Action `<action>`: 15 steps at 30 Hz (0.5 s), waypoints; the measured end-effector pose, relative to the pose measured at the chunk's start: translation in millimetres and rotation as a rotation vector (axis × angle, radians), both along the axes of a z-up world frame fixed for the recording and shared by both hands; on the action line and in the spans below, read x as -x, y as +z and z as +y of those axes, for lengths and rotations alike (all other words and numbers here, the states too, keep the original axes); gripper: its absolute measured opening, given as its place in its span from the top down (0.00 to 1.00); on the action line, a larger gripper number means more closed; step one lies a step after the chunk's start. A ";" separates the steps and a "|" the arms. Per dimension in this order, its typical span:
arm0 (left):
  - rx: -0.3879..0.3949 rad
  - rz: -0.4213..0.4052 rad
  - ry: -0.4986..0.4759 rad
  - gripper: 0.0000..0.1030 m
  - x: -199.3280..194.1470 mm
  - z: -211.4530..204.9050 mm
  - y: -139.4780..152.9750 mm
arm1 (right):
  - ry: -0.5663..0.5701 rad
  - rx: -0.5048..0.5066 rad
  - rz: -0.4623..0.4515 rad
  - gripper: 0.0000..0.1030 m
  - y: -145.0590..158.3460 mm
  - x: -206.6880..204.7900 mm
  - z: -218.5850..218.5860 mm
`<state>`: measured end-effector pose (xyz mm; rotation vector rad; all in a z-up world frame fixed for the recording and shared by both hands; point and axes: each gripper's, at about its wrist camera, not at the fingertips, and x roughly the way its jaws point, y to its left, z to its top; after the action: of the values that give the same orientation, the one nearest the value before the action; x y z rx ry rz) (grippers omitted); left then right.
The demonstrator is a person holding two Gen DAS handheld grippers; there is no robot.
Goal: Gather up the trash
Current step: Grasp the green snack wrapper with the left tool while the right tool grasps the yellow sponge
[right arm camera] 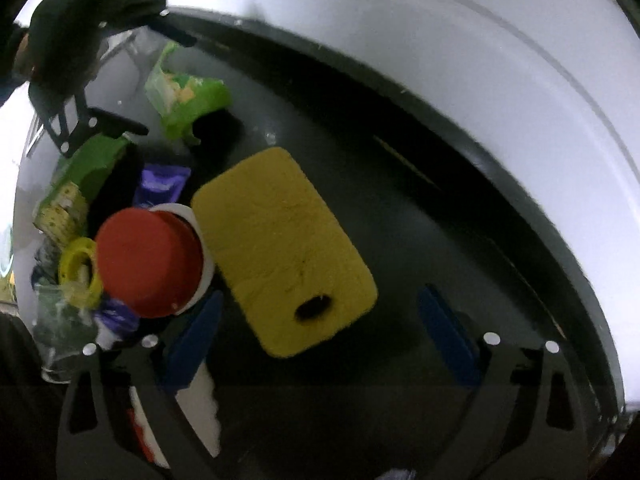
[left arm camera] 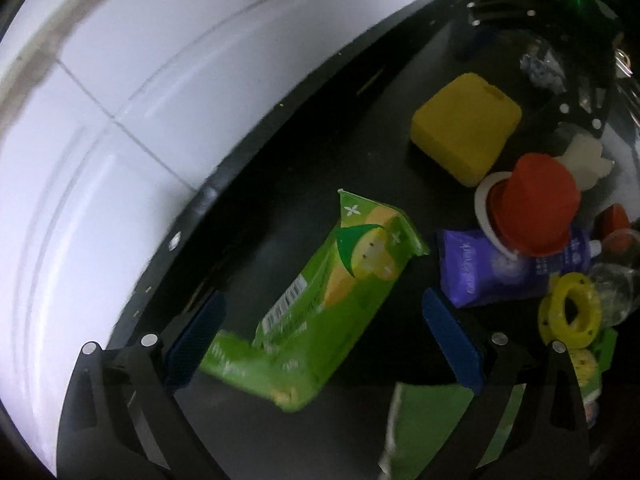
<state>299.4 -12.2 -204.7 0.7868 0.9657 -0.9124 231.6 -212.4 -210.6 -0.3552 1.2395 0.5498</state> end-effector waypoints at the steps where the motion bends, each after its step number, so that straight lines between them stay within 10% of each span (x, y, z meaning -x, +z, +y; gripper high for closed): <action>1: -0.002 0.006 -0.010 0.13 -2.2 0.1 -5.5 | 0.009 0.005 0.005 0.10 -4.2 -1.7 0.9; 7: 0.053 0.046 0.002 0.47 -10.3 4.9 -14.2 | 0.059 -0.002 -0.005 0.28 -13.3 -6.8 3.8; 15: 0.061 0.003 0.205 0.65 -1.8 17.0 8.2 | 0.010 -0.030 -0.020 0.58 3.0 -3.5 -4.3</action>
<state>301.3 4.8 -196.5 0.6228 0.9970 -0.7617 235.1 -216.6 -207.5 -0.3415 1.2094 0.5714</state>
